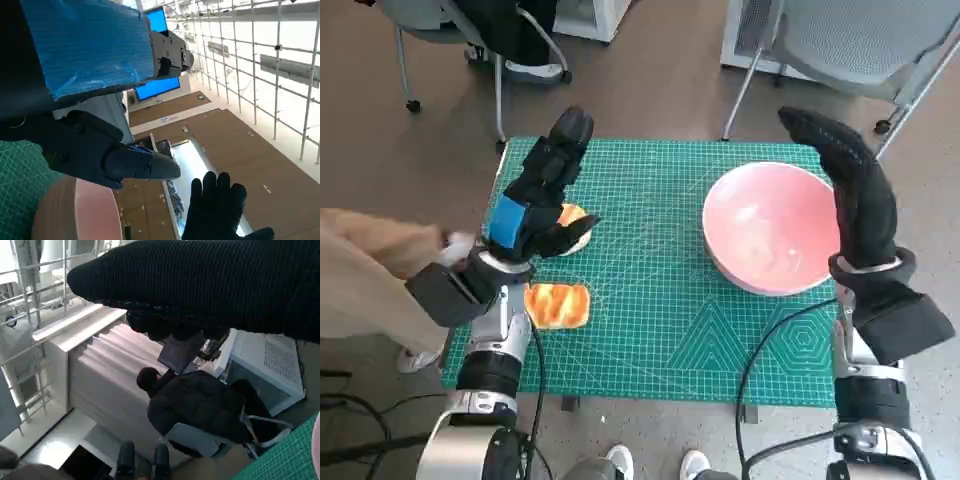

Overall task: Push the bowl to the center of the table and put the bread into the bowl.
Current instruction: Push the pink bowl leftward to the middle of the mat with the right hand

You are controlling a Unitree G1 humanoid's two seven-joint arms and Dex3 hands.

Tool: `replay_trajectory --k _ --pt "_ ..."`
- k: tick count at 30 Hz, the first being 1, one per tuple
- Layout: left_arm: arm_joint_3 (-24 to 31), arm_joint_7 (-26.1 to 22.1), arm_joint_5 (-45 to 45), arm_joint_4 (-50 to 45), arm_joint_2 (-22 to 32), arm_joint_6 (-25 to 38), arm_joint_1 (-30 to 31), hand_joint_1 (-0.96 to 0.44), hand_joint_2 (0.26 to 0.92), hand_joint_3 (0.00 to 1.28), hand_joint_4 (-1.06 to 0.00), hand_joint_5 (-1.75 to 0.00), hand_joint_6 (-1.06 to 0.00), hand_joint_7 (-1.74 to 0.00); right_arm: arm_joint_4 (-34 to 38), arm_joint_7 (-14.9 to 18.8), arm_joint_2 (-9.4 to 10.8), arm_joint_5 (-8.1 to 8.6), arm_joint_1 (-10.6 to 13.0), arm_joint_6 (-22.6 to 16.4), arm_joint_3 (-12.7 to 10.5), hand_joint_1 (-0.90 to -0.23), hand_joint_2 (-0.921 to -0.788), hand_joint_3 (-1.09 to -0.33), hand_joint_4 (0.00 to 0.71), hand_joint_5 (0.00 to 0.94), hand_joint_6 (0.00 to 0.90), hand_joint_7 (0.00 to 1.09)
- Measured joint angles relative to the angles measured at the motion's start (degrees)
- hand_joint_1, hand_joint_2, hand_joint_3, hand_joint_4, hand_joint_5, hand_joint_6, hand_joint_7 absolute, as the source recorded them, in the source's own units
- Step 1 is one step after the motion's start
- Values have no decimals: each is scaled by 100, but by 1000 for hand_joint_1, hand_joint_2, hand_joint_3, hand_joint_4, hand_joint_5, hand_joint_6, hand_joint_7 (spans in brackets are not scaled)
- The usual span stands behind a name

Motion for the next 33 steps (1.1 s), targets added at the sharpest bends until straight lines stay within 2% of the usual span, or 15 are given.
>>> replay_trajectory --k 14,33 --pt "2 -113 -40 0 -8 106 0 -632 921 227 1 1 -130 0 -43 -2 2 48 1 18 -2 -729 -921 -796 157 3 0 432" --pt "14 -248 -78 3 -7 177 -1 -618 921 218 -1 0 -132 -1 -139 -92 3 -67 38 111 -11 -732 -921 -795 159 2 -1 436"
